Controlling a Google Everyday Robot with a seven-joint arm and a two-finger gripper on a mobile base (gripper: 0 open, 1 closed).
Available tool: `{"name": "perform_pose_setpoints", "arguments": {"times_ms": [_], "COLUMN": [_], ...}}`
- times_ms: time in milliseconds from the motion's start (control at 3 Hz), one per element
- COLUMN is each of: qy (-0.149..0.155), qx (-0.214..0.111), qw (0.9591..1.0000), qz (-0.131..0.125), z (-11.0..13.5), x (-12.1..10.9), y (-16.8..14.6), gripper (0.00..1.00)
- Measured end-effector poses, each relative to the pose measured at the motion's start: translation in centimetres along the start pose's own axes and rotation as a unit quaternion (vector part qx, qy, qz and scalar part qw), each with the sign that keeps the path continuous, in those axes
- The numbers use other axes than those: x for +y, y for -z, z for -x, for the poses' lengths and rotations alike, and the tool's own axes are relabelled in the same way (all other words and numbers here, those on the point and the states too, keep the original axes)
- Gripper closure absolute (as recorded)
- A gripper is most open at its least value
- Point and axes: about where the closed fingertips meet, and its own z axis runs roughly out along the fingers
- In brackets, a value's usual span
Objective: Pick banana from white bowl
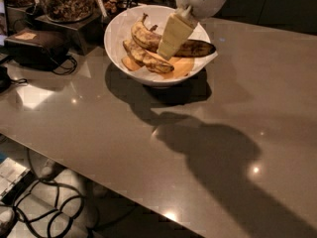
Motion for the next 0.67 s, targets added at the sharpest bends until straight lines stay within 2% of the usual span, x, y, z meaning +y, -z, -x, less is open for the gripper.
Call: {"name": "perform_pose_setpoints", "arguments": {"times_ms": [333, 667], "qy": [0.022, 0.022], "qx": [0.007, 0.007], "qw": [0.9996, 0.9996], "qz": [0.016, 0.016], "z": [0.10, 0.10], "x": [2.51, 2.51], "y": [0.27, 0.27], "gripper": [1.00, 1.00]}}
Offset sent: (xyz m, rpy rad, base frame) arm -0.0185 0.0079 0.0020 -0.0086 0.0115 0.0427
